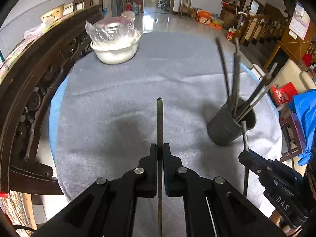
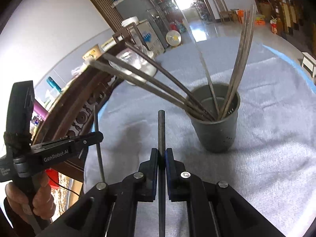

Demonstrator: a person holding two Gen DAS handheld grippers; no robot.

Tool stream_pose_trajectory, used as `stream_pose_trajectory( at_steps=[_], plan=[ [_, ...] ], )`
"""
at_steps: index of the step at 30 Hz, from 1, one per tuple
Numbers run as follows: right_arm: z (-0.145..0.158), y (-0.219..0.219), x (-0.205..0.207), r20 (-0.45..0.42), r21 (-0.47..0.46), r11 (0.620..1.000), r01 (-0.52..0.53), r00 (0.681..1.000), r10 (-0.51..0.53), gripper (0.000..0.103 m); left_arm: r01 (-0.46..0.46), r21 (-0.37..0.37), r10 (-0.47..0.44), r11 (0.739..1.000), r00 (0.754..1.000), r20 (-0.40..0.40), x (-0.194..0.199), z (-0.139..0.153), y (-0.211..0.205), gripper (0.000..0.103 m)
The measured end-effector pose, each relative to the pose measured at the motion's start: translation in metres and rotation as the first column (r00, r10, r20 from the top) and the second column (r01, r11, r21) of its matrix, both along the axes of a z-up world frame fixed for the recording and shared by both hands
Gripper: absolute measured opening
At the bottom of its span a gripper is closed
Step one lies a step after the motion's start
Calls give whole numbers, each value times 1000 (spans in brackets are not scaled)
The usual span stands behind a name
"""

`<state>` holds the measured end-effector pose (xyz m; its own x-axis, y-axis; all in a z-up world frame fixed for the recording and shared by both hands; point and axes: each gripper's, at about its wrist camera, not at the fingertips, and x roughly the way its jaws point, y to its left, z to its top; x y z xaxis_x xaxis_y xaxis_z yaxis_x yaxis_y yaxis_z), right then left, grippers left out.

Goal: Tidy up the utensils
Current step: 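Lift both held utensils upright and carry them toward the grey cup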

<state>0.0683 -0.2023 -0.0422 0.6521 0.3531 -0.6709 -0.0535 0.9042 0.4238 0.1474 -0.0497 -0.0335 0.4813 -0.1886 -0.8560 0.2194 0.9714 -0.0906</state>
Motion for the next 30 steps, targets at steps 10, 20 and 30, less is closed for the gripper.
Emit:
stream_pose_trajectory(
  at_steps=[10, 20, 30],
  plan=[
    [33, -9, -15, 97, 37, 999, 10, 995, -14, 8, 26, -19, -24, 999, 996, 84, -21, 42, -3, 5],
    [56, -24, -31, 164, 63, 998, 19, 986, -29, 8, 54, -35, -49, 998, 991, 125, -34, 63, -11, 5],
    [71, -37, -41, 205, 81, 996, 28, 978, -44, 8, 86, -48, -77, 995, 984, 161, -45, 83, -20, 5]
  ],
)
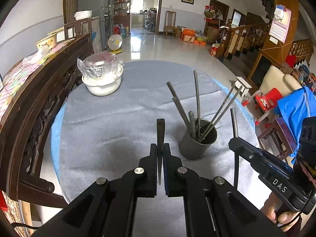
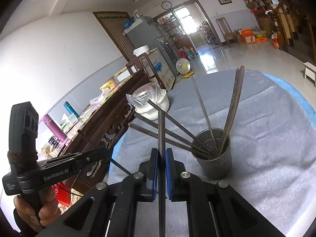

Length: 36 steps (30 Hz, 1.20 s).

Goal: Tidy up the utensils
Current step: 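Lift both held utensils upright and carry them toward the grey cup, then lower both held utensils into the grey perforated cup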

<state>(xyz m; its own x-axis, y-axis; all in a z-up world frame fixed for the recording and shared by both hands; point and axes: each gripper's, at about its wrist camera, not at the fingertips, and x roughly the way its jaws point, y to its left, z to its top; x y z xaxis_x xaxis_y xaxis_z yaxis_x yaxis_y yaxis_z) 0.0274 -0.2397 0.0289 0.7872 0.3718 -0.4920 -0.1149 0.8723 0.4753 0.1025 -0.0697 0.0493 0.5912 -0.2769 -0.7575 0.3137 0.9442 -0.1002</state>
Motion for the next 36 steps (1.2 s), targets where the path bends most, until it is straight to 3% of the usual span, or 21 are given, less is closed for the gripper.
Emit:
stream_pose_trajectory(
  at_steps=[13, 23, 36],
  plan=[
    [40, -11, 3, 100, -8, 1000, 14, 995, -13, 8, 40, 15, -40, 999, 998, 43, -10, 20, -16, 5],
    [69, -27, 9, 177, 36, 998, 46, 983, -52, 8, 76, 11, -77, 997, 995, 64, -10, 40, -28, 5],
    [106, -44, 21, 326, 34, 987, 159, 931, -161, 8, 126, -48, -119, 991, 984, 132, -2, 92, -39, 5]
  ],
)
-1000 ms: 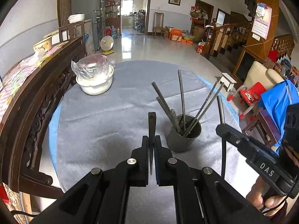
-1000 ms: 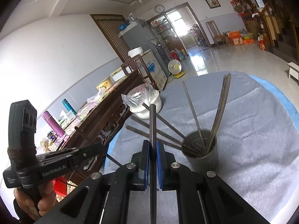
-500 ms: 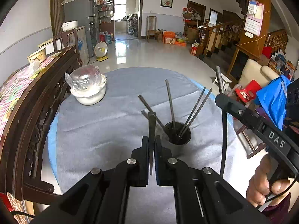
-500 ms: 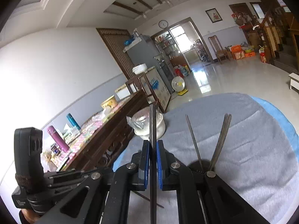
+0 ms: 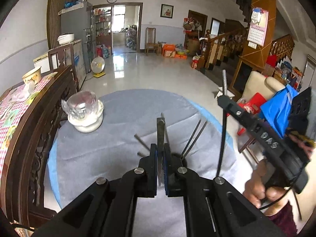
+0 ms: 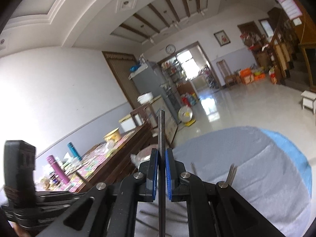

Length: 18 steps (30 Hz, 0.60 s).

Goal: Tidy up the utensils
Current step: 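Lower both held utensils into the grey perforated cup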

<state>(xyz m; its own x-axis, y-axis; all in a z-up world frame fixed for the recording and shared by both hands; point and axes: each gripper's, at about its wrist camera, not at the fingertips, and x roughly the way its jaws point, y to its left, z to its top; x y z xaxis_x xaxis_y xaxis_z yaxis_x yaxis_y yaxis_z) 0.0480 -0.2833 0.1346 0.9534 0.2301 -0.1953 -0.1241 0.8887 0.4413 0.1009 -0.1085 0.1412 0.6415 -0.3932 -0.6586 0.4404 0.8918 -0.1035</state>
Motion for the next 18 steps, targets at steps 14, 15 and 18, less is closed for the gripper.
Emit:
stream_pose_trajectory(
  at_steps=[14, 15, 18],
  plan=[
    [-1, -12, 30, 131, -68, 977, 202, 973, -192, 8, -7, -49, 8, 999, 999, 35, 24, 7, -30, 5],
    [-4, -13, 33, 133, -64, 975, 214, 970, -204, 8, -9, -45, 11, 999, 999, 35, 27, 5, -32, 5],
    [-13, -17, 41, 125, -43, 971, 237, 965, -230, 9, -16, -35, 17, 999, 1000, 22, 34, -4, -37, 5]
  ],
)
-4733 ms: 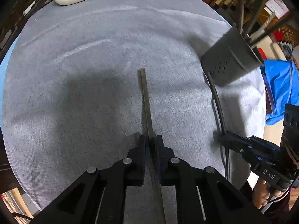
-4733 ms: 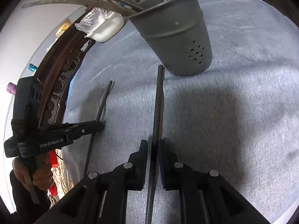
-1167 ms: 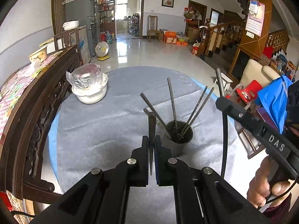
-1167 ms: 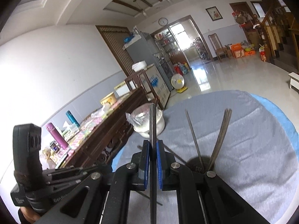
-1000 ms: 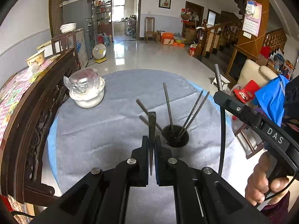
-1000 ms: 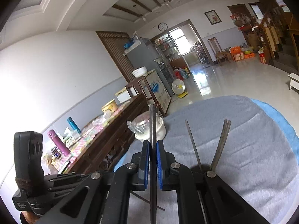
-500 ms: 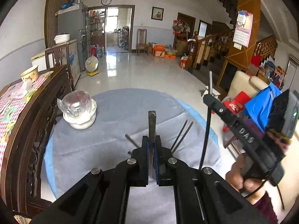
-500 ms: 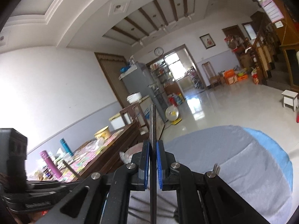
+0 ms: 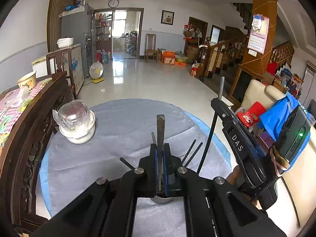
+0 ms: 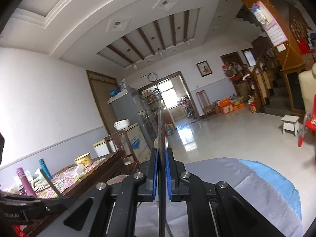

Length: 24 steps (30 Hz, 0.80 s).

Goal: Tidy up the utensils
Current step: 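Lower both held utensils into the grey perforated cup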

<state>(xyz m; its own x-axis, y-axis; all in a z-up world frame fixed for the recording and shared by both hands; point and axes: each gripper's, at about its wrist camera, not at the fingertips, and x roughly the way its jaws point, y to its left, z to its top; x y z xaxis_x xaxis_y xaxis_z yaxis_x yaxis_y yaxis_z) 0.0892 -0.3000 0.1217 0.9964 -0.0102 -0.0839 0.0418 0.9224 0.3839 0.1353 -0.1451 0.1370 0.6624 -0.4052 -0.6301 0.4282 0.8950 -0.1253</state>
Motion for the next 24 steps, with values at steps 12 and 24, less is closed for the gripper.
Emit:
stream_pose_trajectory(
  at_steps=[12, 24],
  plan=[
    [-40, 9, 29, -26, -43, 996, 78, 997, -79, 9, 3, 22, -1, 1000, 997, -77, 25, -36, -13, 5],
    [-68, 13, 25, -77, -65, 995, 78, 994, -83, 9, 26, 47, -22, 999, 995, -97, 24, -54, -18, 6]
  ],
)
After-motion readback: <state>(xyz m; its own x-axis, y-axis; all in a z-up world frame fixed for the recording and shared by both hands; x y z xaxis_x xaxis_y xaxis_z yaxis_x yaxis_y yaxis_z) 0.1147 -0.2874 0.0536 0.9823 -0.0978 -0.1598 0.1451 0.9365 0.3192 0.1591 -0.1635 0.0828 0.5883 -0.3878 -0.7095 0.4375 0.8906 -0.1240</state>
